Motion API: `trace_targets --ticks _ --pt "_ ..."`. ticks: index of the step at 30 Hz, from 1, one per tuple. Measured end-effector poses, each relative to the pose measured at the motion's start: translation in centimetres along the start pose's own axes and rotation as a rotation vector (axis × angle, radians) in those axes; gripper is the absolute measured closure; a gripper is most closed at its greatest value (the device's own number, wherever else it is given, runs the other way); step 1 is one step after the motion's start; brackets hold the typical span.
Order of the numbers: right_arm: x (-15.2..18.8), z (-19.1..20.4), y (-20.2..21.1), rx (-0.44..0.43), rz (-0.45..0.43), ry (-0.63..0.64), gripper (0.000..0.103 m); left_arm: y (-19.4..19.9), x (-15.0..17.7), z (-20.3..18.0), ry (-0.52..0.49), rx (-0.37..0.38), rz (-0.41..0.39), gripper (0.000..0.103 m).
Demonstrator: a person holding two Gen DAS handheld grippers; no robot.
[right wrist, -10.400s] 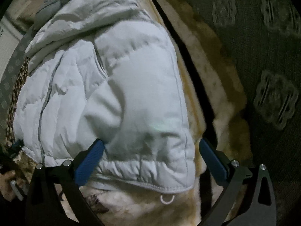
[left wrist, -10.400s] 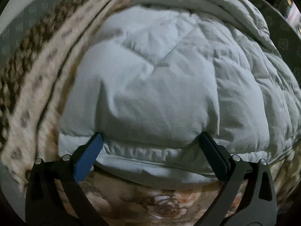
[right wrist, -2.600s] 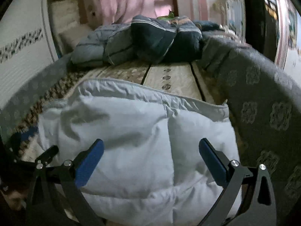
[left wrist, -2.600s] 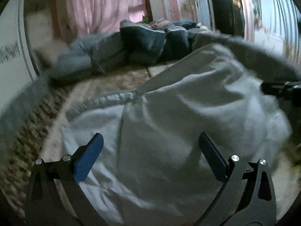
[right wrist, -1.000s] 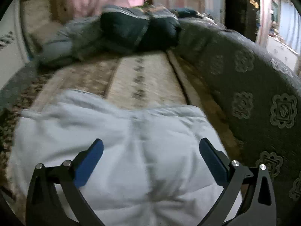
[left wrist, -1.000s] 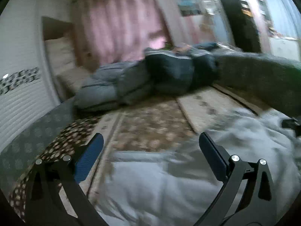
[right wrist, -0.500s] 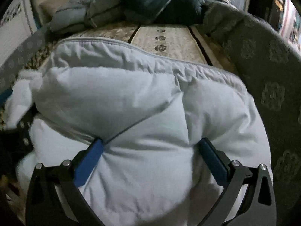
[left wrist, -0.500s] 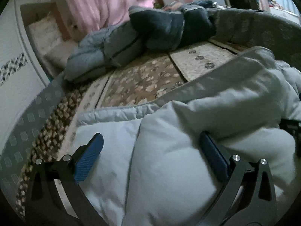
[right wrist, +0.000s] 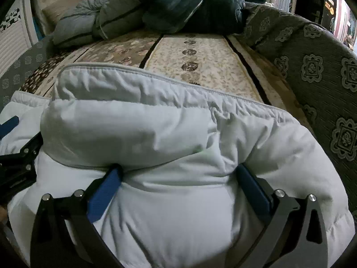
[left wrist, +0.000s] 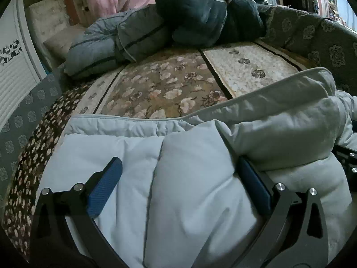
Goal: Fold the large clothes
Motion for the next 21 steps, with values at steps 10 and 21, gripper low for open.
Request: trace_targets --ticks 10,21 --pt "0.8 -0.2 0.8 -0.006 -0.011 0.007 0.001 0.5 0.3 -0.2 -0.028 0.015 -0.001 0.003" --pt "0.9 -0.5 1.1 -0.037 -0.023 0.006 0.001 1.2 0.7 0.0 -0.015 0.009 -0.036 0.003"
Point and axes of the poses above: each gripper's, at about its wrist camera, not at the fingertips, and y roughly against the way its jaws point, z to its left, x to its underside, the point moved 5 cm from there along -y, roughly the way its jaws point, and after that the axes turned 13 degrees about -y, right-handed, at the moved point
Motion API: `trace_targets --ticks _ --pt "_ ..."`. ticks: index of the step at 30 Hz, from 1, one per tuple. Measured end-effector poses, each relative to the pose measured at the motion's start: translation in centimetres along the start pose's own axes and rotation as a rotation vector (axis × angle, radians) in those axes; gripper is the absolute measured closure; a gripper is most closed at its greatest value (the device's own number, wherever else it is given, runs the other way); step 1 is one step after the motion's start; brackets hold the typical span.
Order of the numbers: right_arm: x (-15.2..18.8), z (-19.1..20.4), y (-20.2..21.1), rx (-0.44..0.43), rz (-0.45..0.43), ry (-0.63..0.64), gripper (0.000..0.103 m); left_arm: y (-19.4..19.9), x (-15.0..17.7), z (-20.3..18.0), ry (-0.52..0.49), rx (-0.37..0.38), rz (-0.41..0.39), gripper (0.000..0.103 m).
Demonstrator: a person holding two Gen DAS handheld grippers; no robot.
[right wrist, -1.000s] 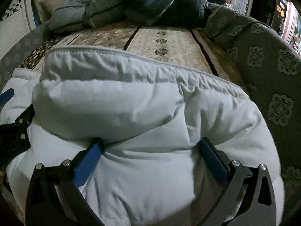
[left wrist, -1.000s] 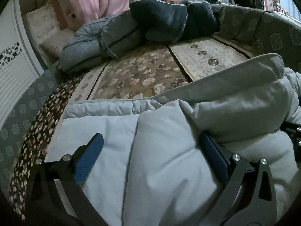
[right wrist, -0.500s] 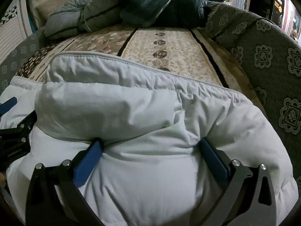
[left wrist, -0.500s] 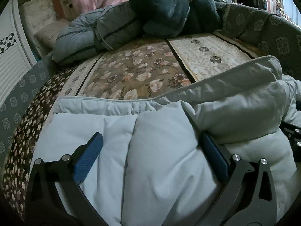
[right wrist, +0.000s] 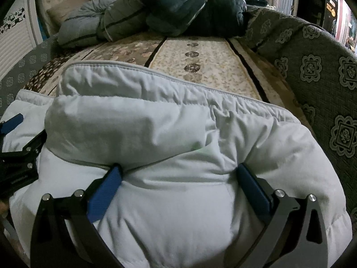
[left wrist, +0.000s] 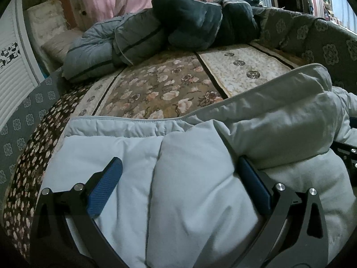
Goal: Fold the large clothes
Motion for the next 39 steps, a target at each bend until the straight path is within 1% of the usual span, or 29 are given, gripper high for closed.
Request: trace_targets --ticks 6,10,12,13,16,18,20,24,25,30,32,33,36,38,39 --pt "-0.1 0.1 -0.1 -0.007 -0.004 -0.001 0.001 0.1 0.1 0.0 0.013 -0.002 -0.012 0.003" --pt "-0.3 0.0 -0.1 -0.022 0.002 -0.002 0.001 0.5 0.6 0.5 0.040 0.017 -0.026 0.003" --pt "-0.3 -0.1 0.2 -0.030 0.002 0.002 0.001 1.1 0.5 0.9 0.054 0.032 -0.047 0.003" --pt "-0.3 -0.2 0.5 -0.037 0.004 0.004 0.001 1.9 0.5 1.7 0.081 0.029 -0.069 0.003" --pt "-0.3 -0.9 2.2 -0.044 0.008 0.012 0.002 4.7 0.2 4.9 0.177 -0.037 -0.120 0.003" --pt "-0.2 -1.4 3.7 -0.043 -0.001 0.018 0.002 6.1 0.6 6.5 0.217 -0.045 -0.125 0.003" --pt "0.0 -2.1 5.1 -0.054 -0.004 0.012 0.002 7.1 1.8 7.9 0.233 -0.054 -0.096 0.003" --pt "0.3 -3.9 8.4 -0.052 -0.045 -0.023 0.002 9.1 4.4 10.0 0.273 -0.042 -0.048 0.003" --pt "0.5 -4.3 9.1 -0.051 -0.051 -0.025 0.002 9.5 4.6 10.4 0.276 -0.040 -0.043 0.003" --pt "2.3 -6.2 12.0 0.027 -0.074 0.032 0.002 12.4 6.8 13.3 0.310 -0.054 -0.036 0.003" --pt "3.2 -7.3 13.2 0.023 -0.078 0.026 0.002 12.6 8.2 13.7 0.333 -0.024 0.010 0.003" --pt "3.5 -7.9 13.7 0.026 -0.084 0.027 0.002 12.4 9.2 13.5 0.334 -0.004 0.054 0.003" --pt "4.9 -10.5 15.2 0.054 -0.116 0.021 0.002 12.3 11.3 12.8 0.319 -0.014 0.124 0.003" --pt "6.1 -13.0 15.5 0.065 -0.102 -0.037 0.002 12.7 12.8 12.4 0.335 -0.009 0.162 0.003" --pt "6.5 -14.1 15.5 0.073 -0.093 -0.071 0.002 13.0 13.6 12.0 0.359 0.014 0.174 0.003"
Point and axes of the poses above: each gripper's, at about its wrist camera, not at the fingertips, and y roughly against the way its jaws point, z to its left, x to its underside, the point moved 5 cm from there along -y, roughly the way its jaws point, and after that the axes turned 13 degrees about -y, right-handed, at the moved point
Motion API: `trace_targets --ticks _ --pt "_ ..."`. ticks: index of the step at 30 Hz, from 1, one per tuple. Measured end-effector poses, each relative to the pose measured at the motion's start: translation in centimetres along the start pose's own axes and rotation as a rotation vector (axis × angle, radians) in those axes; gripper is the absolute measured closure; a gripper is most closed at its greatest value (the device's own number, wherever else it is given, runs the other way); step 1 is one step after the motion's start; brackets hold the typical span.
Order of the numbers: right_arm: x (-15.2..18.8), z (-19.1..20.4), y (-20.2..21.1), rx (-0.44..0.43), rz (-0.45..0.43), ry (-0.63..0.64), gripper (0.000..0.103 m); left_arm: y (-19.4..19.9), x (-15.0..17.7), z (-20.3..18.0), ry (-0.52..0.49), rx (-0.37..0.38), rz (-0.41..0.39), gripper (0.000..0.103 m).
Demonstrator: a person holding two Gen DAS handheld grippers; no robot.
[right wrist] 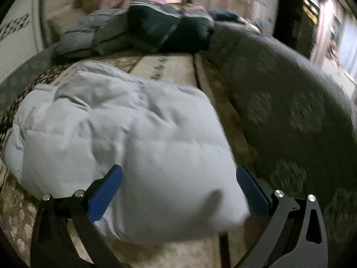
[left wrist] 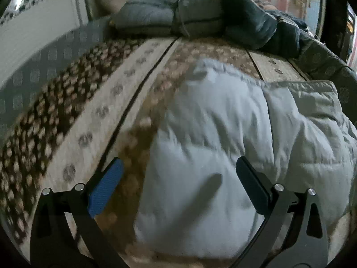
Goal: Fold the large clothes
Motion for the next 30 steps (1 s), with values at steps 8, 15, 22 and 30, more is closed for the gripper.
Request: trace_targets --ticks 8,15,22,30 --pt "4.4 -3.9 -1.5 -0.066 0.105 -0.242 0.002 2.4 5.3 0.9 0.008 0.020 0.046 0.003" --pt "4.4 0.4 -2.1 -0.055 0.092 -0.085 0.002 2.4 9.9 5.6 0.117 0.062 0.099 0.003" --pt "6.2 -0.3 -4.7 -0.068 0.145 -0.208 0.002 2.7 10.0 4.4 -0.011 0.133 -0.016 0.003" --pt "4.7 0.7 -5.8 -0.083 0.184 -0.208 0.001 1.0 8.4 1.9 -0.001 0.117 0.040 0.003"
Point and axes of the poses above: each gripper's, at about its wrist camera, not at the fingertips, and y roughly against the way its jaws point, z to its left, x to its underside, the point moved 5 cm from there along -y, roughly the way its jaws point, and after that the axes turned 13 degrees about -y, right-handed, at the moved point
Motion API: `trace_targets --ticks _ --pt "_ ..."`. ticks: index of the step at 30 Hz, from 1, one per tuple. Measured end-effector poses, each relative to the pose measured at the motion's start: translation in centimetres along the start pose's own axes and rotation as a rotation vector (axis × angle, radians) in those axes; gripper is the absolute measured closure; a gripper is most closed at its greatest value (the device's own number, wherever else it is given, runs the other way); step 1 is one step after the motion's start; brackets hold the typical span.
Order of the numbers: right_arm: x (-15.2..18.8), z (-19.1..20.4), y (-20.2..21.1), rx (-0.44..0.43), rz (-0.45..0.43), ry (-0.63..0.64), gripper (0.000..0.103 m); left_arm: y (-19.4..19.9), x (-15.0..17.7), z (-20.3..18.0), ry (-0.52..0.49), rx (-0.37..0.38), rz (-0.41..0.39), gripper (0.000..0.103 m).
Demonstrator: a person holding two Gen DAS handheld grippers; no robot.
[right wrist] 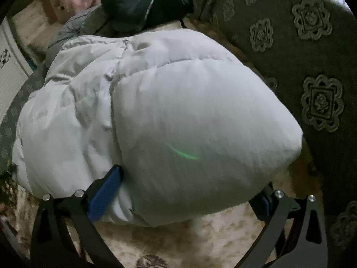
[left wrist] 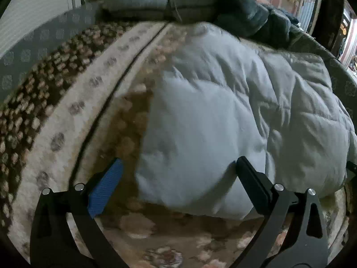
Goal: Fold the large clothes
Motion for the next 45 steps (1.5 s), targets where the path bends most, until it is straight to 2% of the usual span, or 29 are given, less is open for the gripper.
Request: trace_targets --ticks 6,8,11,13,14,15,16,17,20,25,30,38,40,41,42,43,44,45 --pt "-1.2 -0.2 -1.1 -0.029 0.029 -0.007 0.002 -1.6 0.7 -2.0 -0.038 -0.018 0.027 0.003" --pt "-1.8 -0.1 -1.5 -0.054 0.043 -0.028 0.009 -2.0 0.7 -2.5 -0.051 -0.035 0.028 0.003" --pt "-2.3 0.4 -1.5 -0.067 0.054 -0.023 0.032 -2.1 0.7 -2.6 -0.052 -0.044 0.019 0.003" --pt "-2.8 0.9 -1.4 -0.083 0.064 -0.017 0.052 -1.9 0.6 -2.7 -0.049 -0.036 0.021 0.005" --pt "-2.9 1.1 -1.3 -0.087 0.066 -0.013 0.055 -1.7 0.3 -2.8 -0.058 -0.024 0.012 0.020" --pt "-3.0 1.3 -1.2 -0.089 0.069 -0.007 0.060 -2.0 -0.8 -3.6 -0.066 -0.014 0.002 0.031" --pt "-3.0 1.3 -1.2 -0.089 0.071 -0.006 0.063 -1.6 -1.3 -3.9 -0.070 -0.002 -0.012 0.051" --pt "-3.1 1.3 -1.0 -0.091 0.074 -0.009 0.063 -1.3 -1.5 -4.1 -0.062 0.013 -0.011 0.062" --pt "-3.2 1.3 -0.5 -0.103 0.072 -0.015 0.068 -0.4 -2.0 -4.1 -0.016 0.056 -0.010 0.076" --pt "-2.5 1.4 1.4 -0.106 0.050 0.011 0.073 1.3 -1.5 -3.7 -0.023 0.077 -0.023 0.083" --pt "-1.1 0.9 3.3 -0.111 0.050 0.027 0.074 2.8 -0.3 -2.8 0.034 0.108 -0.015 0.083" --pt "2.6 -1.1 7.3 -0.083 0.067 0.051 0.074 6.1 2.4 -3.4 -0.001 0.136 -0.020 0.084" --pt "3.5 -1.6 8.2 -0.078 0.078 0.050 0.071 7.1 3.7 -3.7 -0.021 0.138 -0.012 0.083" --pt "4.5 -2.3 8.8 -0.066 0.100 0.049 0.069 7.3 4.1 -3.7 -0.022 0.138 -0.005 0.080" --pt "5.2 -2.8 9.0 -0.050 0.121 0.055 0.060 7.4 4.5 -3.5 -0.014 0.140 0.003 0.076" --pt "6.1 -3.4 9.3 -0.026 0.142 0.076 0.049 7.6 5.3 -2.8 0.024 0.142 0.025 0.063" --pt "6.8 -3.9 9.9 0.003 0.135 0.113 0.039 7.9 5.8 -2.2 0.048 0.134 0.032 0.040" --pt "7.1 -4.4 10.8 0.027 0.114 0.143 0.018 8.1 6.0 -1.6 0.079 0.113 0.034 0.023"
Point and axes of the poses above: each gripper's, at about its wrist camera, not at the fingertips, and y roughly against the way its jaws point, z to its left, x to its underside, the point moved 5 cm from there along -y, roughly the way its jaws point, and after that the axes turned 13 degrees about -y, right-handed, at the moved point
